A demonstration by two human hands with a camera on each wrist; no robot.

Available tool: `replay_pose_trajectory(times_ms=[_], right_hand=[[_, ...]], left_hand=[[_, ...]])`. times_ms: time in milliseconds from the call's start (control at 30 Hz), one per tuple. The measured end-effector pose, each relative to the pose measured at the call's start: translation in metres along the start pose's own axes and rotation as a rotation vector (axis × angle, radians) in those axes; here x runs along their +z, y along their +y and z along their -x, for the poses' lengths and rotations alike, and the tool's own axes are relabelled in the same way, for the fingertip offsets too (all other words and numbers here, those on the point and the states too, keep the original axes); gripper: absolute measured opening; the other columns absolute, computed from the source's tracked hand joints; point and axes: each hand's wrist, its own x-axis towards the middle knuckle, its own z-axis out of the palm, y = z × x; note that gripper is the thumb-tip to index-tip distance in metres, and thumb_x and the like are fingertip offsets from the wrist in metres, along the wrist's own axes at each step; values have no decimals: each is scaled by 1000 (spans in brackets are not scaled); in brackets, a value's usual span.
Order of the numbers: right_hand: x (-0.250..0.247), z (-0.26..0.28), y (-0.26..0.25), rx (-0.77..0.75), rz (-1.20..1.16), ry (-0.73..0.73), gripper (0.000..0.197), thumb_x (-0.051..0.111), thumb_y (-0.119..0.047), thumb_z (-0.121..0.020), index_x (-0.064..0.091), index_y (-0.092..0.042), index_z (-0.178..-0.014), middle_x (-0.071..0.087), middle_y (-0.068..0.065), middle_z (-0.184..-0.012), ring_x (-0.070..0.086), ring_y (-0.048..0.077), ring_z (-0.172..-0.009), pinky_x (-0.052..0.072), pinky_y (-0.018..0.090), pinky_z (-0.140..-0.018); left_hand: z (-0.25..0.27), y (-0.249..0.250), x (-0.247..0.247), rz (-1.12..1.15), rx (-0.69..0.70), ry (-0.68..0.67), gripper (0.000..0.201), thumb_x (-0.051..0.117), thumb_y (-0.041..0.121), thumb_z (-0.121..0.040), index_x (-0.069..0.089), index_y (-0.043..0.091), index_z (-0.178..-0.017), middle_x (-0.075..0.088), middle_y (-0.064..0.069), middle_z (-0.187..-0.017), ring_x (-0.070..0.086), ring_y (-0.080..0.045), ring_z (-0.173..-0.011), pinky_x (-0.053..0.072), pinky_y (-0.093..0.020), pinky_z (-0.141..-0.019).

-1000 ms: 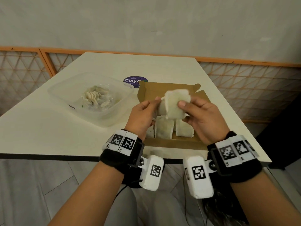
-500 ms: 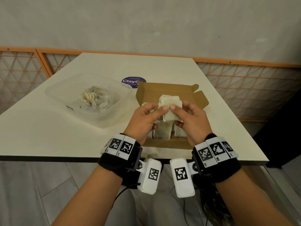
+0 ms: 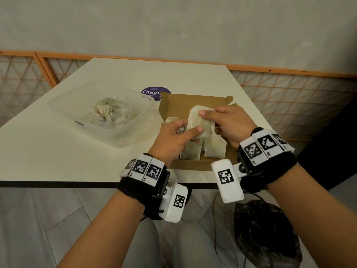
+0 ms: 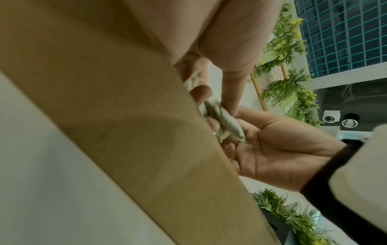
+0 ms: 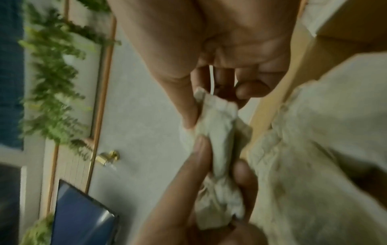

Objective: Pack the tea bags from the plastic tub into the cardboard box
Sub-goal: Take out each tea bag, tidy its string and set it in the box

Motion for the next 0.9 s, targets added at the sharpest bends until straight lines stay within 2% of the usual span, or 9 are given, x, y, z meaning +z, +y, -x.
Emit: replay_pose_trajectory(times_ms=[33, 100, 233, 367, 500, 633, 733, 833, 900], right_hand=[[-2, -1, -4, -26, 74, -19, 26, 70, -23, -81, 67, 0, -92, 64, 7, -74, 58, 8, -57, 45, 17, -49], [-6, -2, -12, -75, 223, -76, 20, 72, -20, -79, 67, -10, -95, 67, 1, -82, 62, 7, -69, 50, 14, -59], [-17, -3, -25, -146, 507, -148, 14, 71, -16, -79, 70, -9, -91, 70, 14, -93, 63, 19, -81, 51, 35, -84], [-37, -1, -26, -147, 655, -130, 14, 73, -22, -77, 70, -14, -88, 72, 11, -92, 65, 28, -91, 50, 41, -92], [-44, 4, -16, -55, 735, -322, 19, 72, -25, -77, 73, -15, -94, 73, 5, -94, 65, 19, -93, 45, 34, -97], [-37, 1, -1, 26, 772, -463, 17, 70, -21, -81, 72, -13, -96, 72, 2, -91, 60, 7, -80, 43, 21, -85], [-31, -11, 12, 33, 822, -363, 19, 68, -19, -83, 70, -10, -99, 62, -16, -66, 52, -4, -58, 39, 10, -60], [-28, -19, 20, 13, 943, -291, 20, 67, -22, -84, 66, -14, -103, 60, -7, -84, 54, 8, -75, 41, 20, -70], [-29, -18, 17, -40, 961, -219, 17, 67, -20, -83, 61, -19, -100, 60, -3, -87, 55, 13, -80, 43, 21, -70]], left_hand=[[0, 0, -1, -5, 4, 2, 4, 66, 16, -86, 67, 16, -90, 67, 3, -72, 62, 0, -62, 36, -13, -45], [1, -1, -1, -8, 14, 0, 4, 65, 14, -87, 67, 17, -85, 66, 8, -68, 62, 1, -61, 37, -11, -46], [2, 2, 1, 13, 13, 24, 9, 62, 17, -90, 66, 18, -82, 64, 12, -64, 58, 4, -57, 39, -11, -49], [1, 2, -2, 120, -37, 153, 7, 60, 22, -91, 64, 24, -86, 69, 8, -85, 62, -4, -70, 40, -16, -53], [0, 2, -3, 183, -54, 176, 5, 59, 23, -91, 64, 21, -93, 69, 6, -84, 62, -5, -70, 40, -16, -53], [0, 2, -3, 191, -54, 177, 5, 60, 22, -91, 64, 20, -93, 69, 6, -83, 62, -6, -70, 39, -16, -53], [1, 2, -3, 190, -54, 170, 4, 60, 21, -91, 64, 20, -91, 69, 6, -82, 62, -8, -71, 39, -17, -54], [1, 2, -3, 186, -58, 171, 5, 60, 21, -91, 64, 20, -89, 69, 5, -84, 61, -8, -71, 39, -17, -53], [1, 3, -3, 198, -58, 171, 6, 60, 20, -91, 64, 20, -88, 68, 3, -84, 61, -9, -71, 39, -17, -53]])
